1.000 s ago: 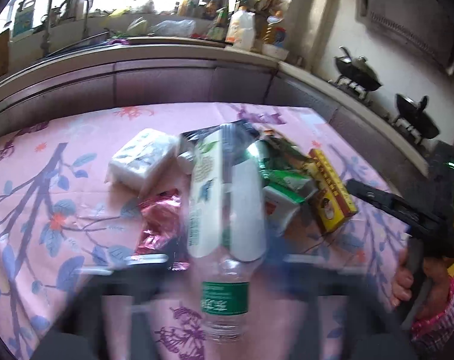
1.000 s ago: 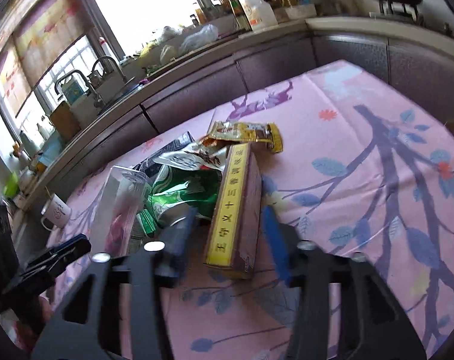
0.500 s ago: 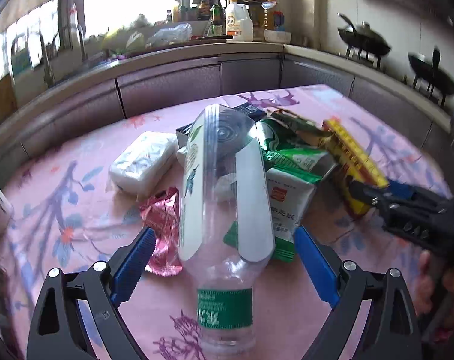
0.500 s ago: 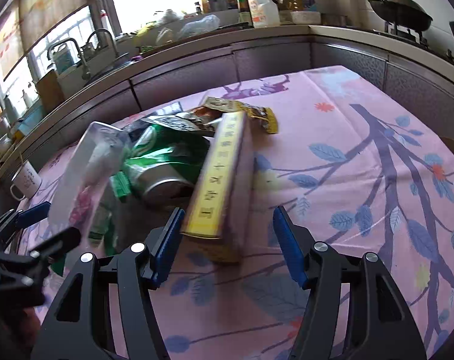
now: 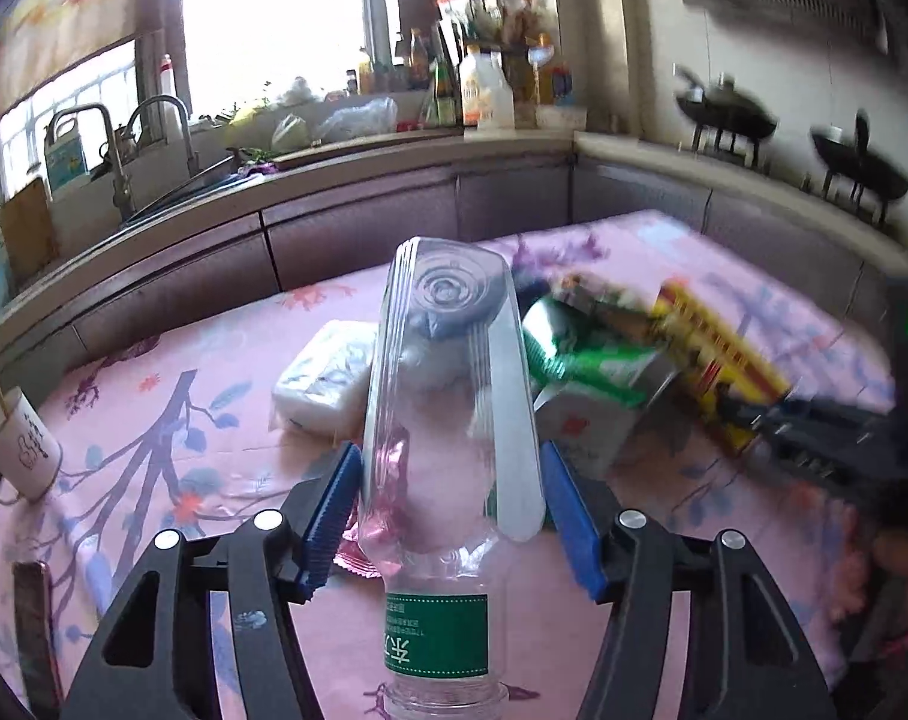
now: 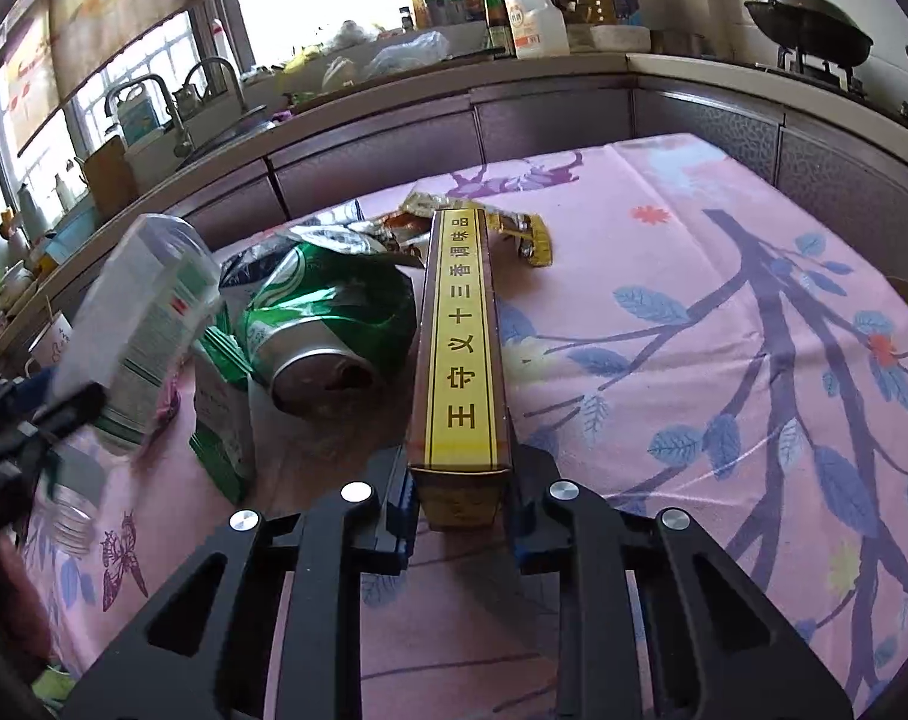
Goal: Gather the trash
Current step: 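Lift and carry the bottle and yellow box toward the beige bin with both tools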
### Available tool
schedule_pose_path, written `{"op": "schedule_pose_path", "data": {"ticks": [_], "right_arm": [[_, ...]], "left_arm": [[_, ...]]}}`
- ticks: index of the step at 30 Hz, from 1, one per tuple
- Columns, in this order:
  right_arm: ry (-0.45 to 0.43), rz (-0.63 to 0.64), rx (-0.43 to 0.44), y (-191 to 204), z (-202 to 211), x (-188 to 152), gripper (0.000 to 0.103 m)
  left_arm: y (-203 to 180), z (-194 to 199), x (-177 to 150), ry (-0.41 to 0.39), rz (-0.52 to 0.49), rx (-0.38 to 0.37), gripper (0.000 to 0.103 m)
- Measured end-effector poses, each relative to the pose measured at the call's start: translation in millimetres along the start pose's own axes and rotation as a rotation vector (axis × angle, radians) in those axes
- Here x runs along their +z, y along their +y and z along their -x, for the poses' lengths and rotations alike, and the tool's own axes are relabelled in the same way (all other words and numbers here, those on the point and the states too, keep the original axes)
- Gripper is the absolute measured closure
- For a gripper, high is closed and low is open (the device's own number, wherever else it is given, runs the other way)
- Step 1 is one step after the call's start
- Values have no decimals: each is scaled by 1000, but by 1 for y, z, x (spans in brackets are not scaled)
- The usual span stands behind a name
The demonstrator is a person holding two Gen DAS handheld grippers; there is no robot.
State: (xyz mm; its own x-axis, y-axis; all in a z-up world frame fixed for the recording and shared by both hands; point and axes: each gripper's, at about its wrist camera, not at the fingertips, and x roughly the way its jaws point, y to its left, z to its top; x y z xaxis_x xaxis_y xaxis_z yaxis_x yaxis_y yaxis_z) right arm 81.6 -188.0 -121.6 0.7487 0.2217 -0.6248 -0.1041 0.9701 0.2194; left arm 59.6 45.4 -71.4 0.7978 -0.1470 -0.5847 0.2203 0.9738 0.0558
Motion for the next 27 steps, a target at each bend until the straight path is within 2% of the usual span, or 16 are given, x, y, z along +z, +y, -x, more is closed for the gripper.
{"op": "schedule_pose_path", "data": {"ticks": [3,6,10,13,14,15,16,21,24,25,26,27], "right_arm": [[-59,-3,-8,-4,19,0,82],[-102,3,-25,-10,36,0,82],[-116,-27,-57,-30,49,-1,82],[-115,-63,-80,-49,55,-5,82],[-114,-75,-85,-55,57,-6,82],[-114,-88,-91,-61,60,-8,82],[-115,-97,-96,-66,62,-9,82],[-112,-127,-96,-81,67,-16,82],[-92,-134,-94,-83,61,-19,81],[-84,-143,-87,-84,58,-20,81],[-81,-148,-80,-85,56,-21,81],[-79,-150,-74,-85,54,-22,81]], "left_arm": [[10,21,11,-49,55,-61,43],[7,29,23,-73,66,-114,44],[-12,24,37,-64,56,-208,45],[-41,12,45,-49,11,-277,47],[-49,10,47,-50,-4,-288,51],[-57,7,47,-49,-20,-294,65],[-68,0,49,-29,-48,-300,100],[-87,-30,44,79,-60,-276,98],[-89,-42,38,158,-18,-317,98],[-94,-43,38,180,-19,-326,94],[-96,-42,37,185,-23,-325,69],[-100,-39,36,181,-26,-322,52]]}}
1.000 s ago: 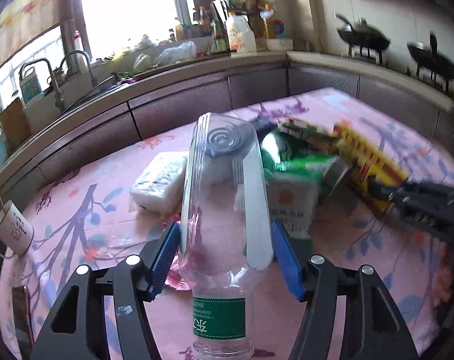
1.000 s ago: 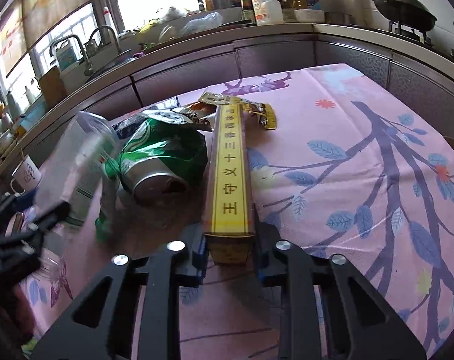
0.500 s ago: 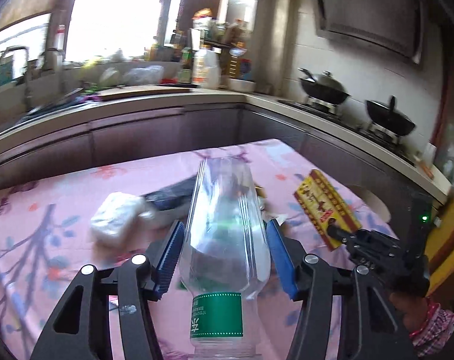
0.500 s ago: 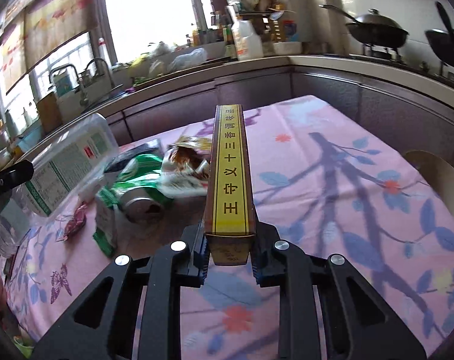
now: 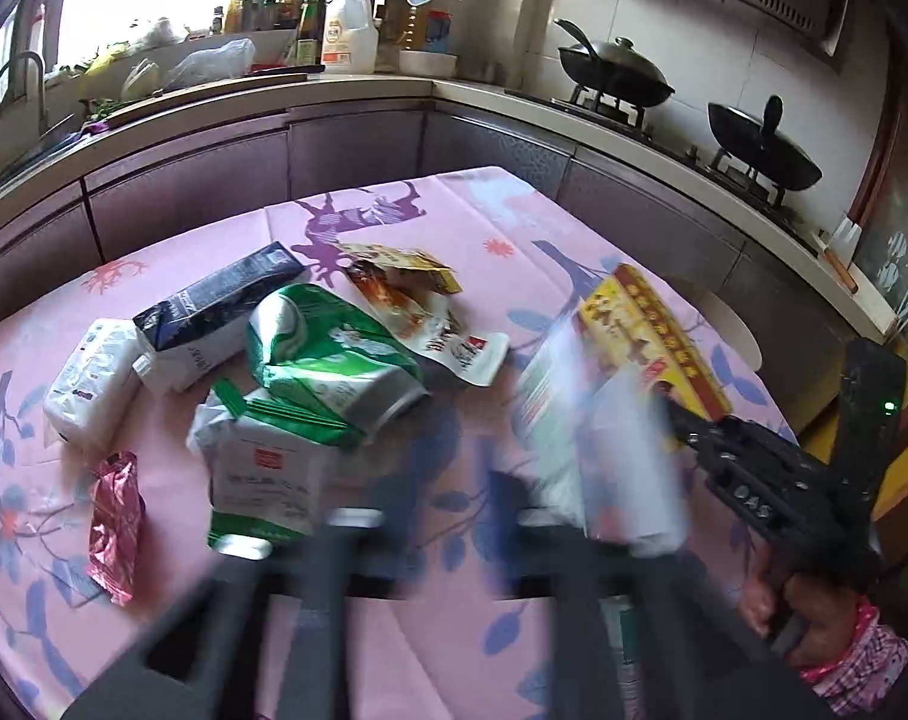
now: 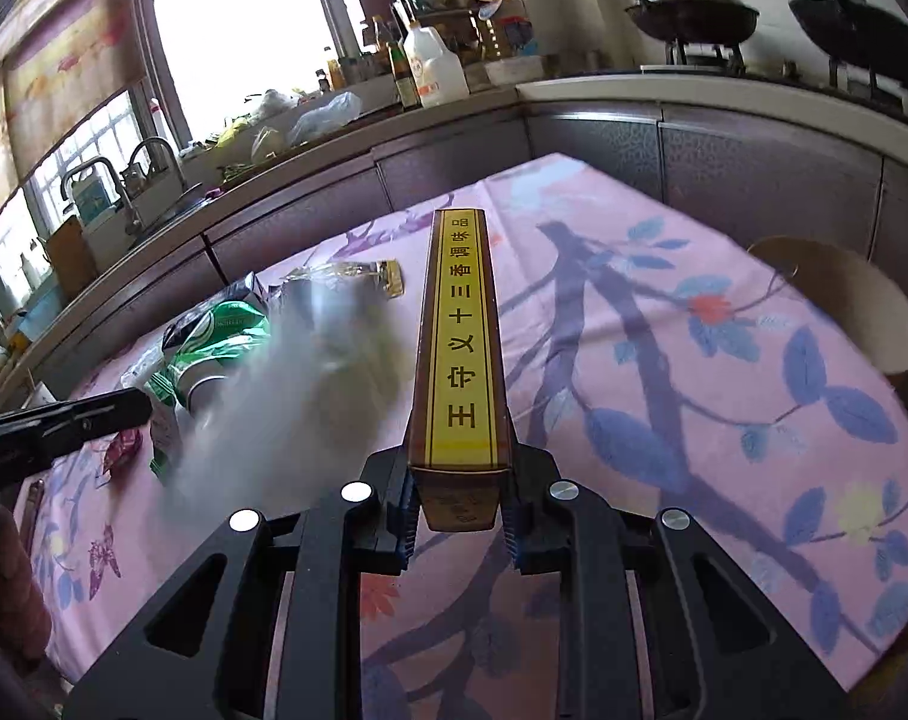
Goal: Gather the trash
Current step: 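Lift and carry the bottle and yellow box toward the beige bin with both tools, then open both tools over the beige bin to drop the bottle and box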
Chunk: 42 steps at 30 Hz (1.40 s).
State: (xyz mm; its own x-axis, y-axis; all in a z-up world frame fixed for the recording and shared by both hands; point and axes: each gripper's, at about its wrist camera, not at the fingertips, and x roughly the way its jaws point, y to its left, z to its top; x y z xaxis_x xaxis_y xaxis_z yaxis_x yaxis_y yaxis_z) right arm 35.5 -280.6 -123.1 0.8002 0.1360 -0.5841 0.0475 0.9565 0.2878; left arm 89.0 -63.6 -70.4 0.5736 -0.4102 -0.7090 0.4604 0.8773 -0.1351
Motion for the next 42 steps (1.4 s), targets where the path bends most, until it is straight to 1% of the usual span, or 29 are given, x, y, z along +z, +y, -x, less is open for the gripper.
{"op": "schedule_pose_path", "data": {"ticks": [1,2,3,4,6,8,10,13,17,18,19,20,22,25,28,31,35,37,39,42], "right_arm": [[1,0,3,0,-1,-1,81],[2,-2,6,1,-2,-2,81],[4,-3,11,2,-4,-3,81],[6,-4,14,2,-5,-4,82],[14,-9,23,3,-8,-6,82],[21,-6,28,4,-10,-10,81],[15,-2,32,5,-10,-9,81],[9,-7,41,3,-8,-9,81],[3,-15,55,1,-7,-10,81],[0,-17,57,0,-6,-9,81],[-2,-21,60,-1,-5,-9,81],[-4,-23,60,-2,-5,-9,81],[-6,-30,58,-6,-2,-9,81],[-15,-47,39,-20,3,-6,81],[-27,-79,4,-41,10,-2,81],[-49,-119,-48,-72,19,6,81],[-77,-177,-119,-118,34,20,81],[-86,-211,-154,-147,40,29,81],[-81,-245,-176,-173,42,36,81],[-64,-315,-206,-218,41,45,81]], "left_arm": [[-4,3,-1,-13,-1,1,20],[-10,7,-2,-33,1,-21,11],[-13,10,-2,-36,-3,-50,11],[-21,8,-3,-18,-18,-65,11],[-29,2,-4,23,-26,-76,11],[-34,-10,-9,90,-6,-102,11],[-37,-25,-16,168,17,-91,11],[-38,-34,-28,238,28,-56,11],[-46,-44,-36,298,6,-27,11],[-48,-46,-38,311,2,-29,13],[-49,-49,-39,325,7,-64,24],[-49,-50,-40,332,12,-99,34],[-51,-49,-36,321,-6,-86,37],[-51,-52,-27,311,-5,-97,40],[-61,-55,-10,283,-32,-120,42],[-89,-67,18,238,-114,-154,42],[-130,-90,47,225,-209,-223,42],[-158,-109,66,230,-263,-262,42],[-184,-126,84,241,-292,-304,42],[-225,-155,105,277,-339,-352,42]]}}
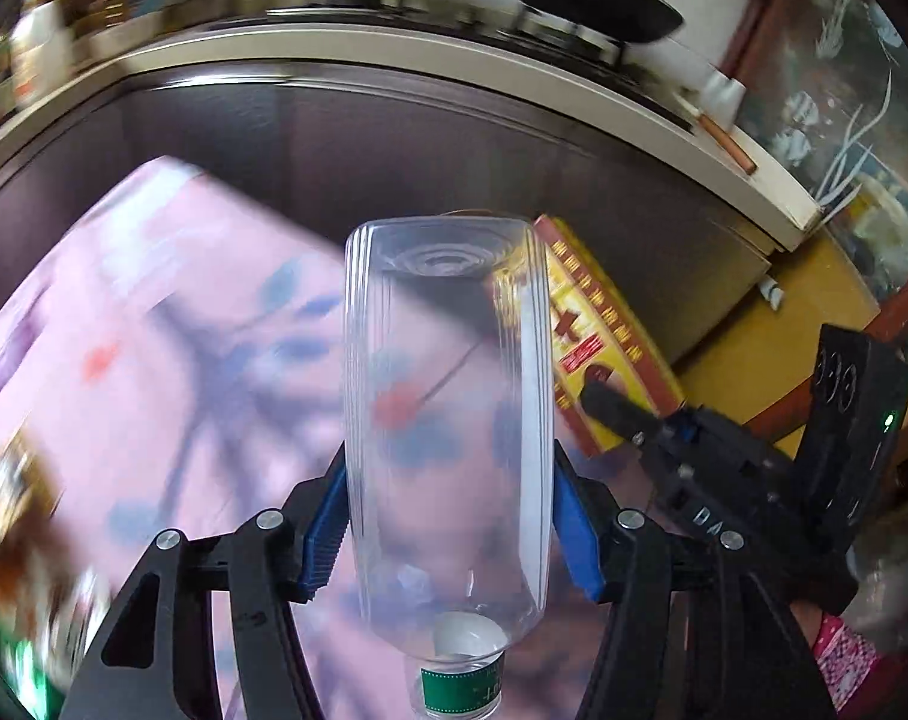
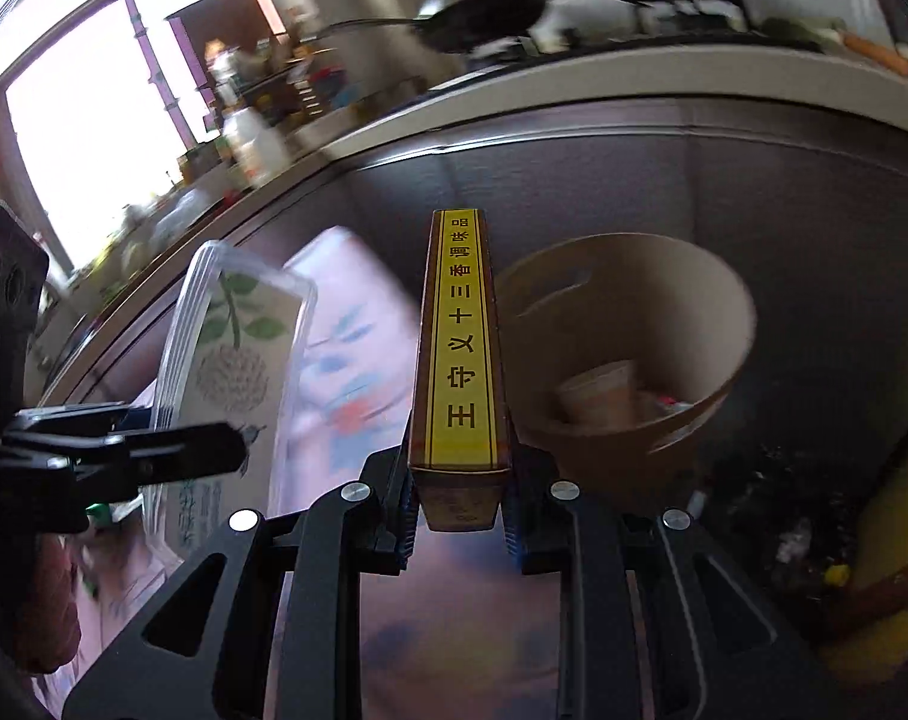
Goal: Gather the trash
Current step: 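Open both tools over the beige bin to drop the bottle and box, then grasp the pink foil packet with the left tool while the right tool grasps the green milk carton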
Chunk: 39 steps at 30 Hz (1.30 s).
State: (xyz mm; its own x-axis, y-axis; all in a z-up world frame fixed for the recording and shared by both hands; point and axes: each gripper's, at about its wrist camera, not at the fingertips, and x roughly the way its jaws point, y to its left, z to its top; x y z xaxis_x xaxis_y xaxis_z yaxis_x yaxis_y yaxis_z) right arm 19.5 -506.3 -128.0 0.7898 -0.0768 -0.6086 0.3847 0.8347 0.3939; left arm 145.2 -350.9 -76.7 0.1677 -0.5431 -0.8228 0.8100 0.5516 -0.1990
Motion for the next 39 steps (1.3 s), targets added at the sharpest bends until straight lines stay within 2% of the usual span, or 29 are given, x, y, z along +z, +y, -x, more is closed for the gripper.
{"op": "schedule_pose_path", "data": {"ticks": [4,7,13,16,18,21,25,30,35,39], "right_arm": [[29,-84,-20,-41,-17,19,81],[41,-131,-24,-63,-26,27,81],[62,-175,-30,-86,-40,36,80],[59,-164,-46,-87,-40,40,75],[51,-161,-57,-86,-41,42,65],[33,-136,-76,-81,-38,42,62],[-3,-118,-84,-74,-29,39,62],[-39,-137,-57,-62,-11,28,62],[-73,-138,4,-32,9,14,62],[-55,-97,57,6,10,-1,62]], "left_arm": [[-26,-48,48,73,-65,-43,42],[-39,-76,71,103,-102,-44,42],[-48,-115,95,129,-135,-2,41],[-43,-129,101,145,-121,13,40],[-41,-136,104,143,-113,43,36],[-35,-132,106,110,-92,59,28],[-30,-112,109,59,-55,35,31],[-18,-62,87,-29,0,6,34],[-7,-15,32,-101,8,27,35],[10,20,-22,-144,37,56,35]]}}
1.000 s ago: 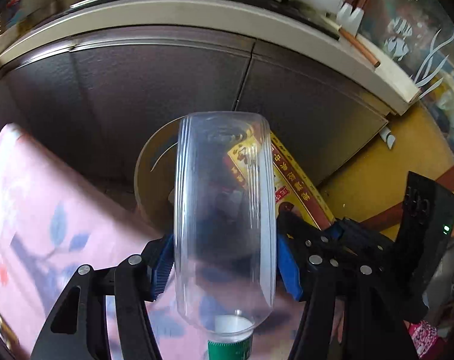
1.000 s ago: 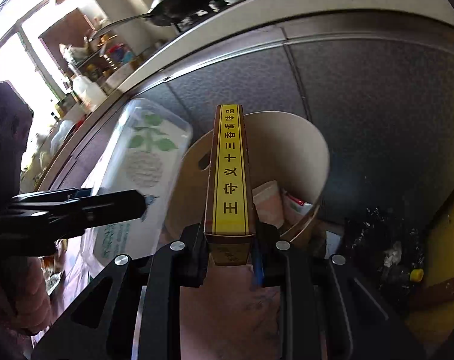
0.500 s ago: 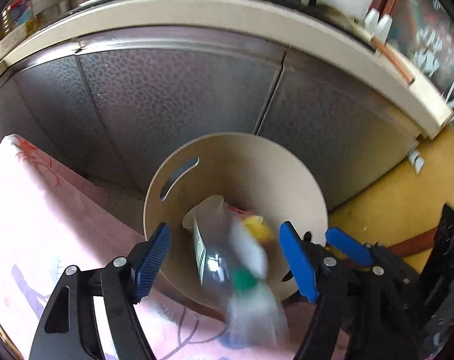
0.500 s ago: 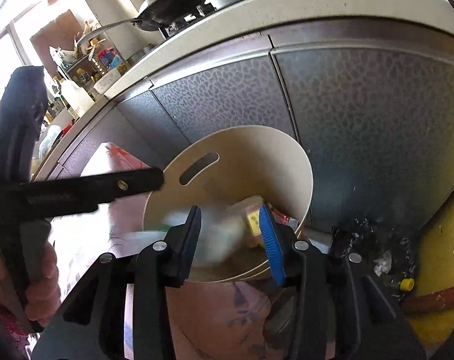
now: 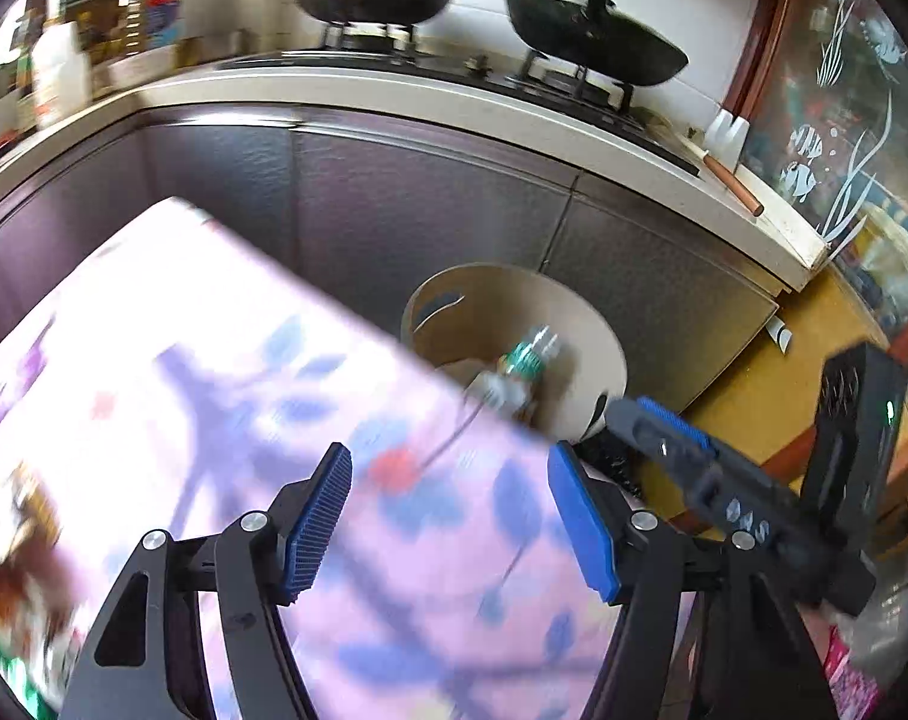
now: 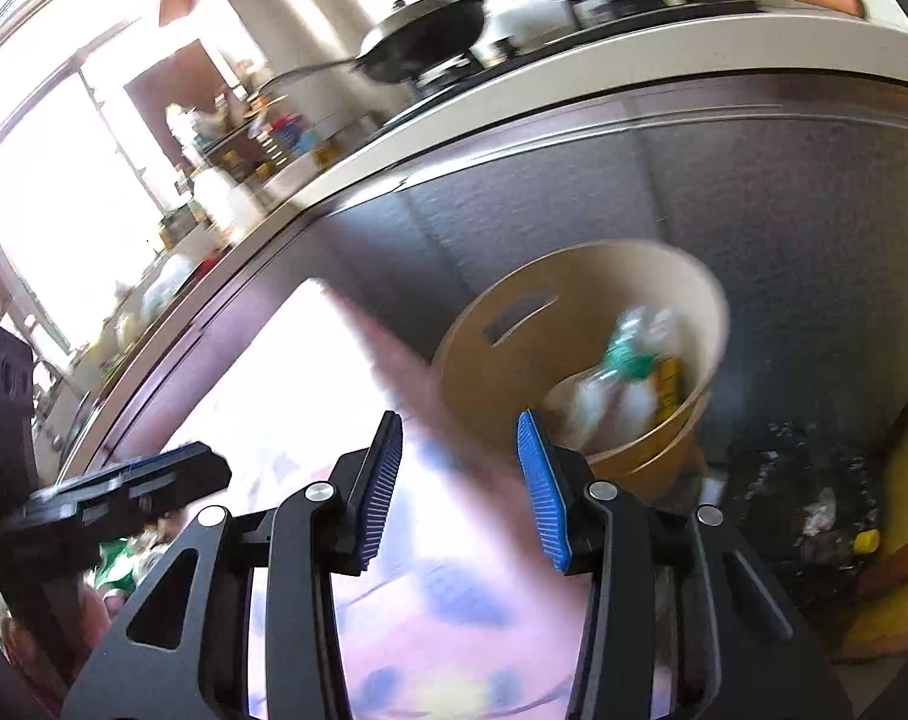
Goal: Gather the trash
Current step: 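Grasp the pink foil packet with the left tool while the right tool grasps the green milk carton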
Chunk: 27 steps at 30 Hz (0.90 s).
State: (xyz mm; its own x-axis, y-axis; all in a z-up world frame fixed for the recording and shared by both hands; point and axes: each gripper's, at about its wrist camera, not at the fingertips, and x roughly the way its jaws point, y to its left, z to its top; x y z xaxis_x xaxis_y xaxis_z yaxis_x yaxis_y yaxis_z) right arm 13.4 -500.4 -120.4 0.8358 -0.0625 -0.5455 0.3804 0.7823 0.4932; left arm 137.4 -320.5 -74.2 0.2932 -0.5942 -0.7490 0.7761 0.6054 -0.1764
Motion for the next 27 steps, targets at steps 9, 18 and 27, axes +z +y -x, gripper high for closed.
{"op": "schedule_pose_path", "data": {"ticks": [9,18,27], "right_arm": [[152,137,129,104,-21,-60,64],[350,310,294,210,-39,-129,65],[543,437,484,291,-52,-196,65]], "left_arm": [[71,83,-95,-59,132,102,36],[154,189,-202,-143,326,284,36],[229,236,-271,-169,521,472,36]]}}
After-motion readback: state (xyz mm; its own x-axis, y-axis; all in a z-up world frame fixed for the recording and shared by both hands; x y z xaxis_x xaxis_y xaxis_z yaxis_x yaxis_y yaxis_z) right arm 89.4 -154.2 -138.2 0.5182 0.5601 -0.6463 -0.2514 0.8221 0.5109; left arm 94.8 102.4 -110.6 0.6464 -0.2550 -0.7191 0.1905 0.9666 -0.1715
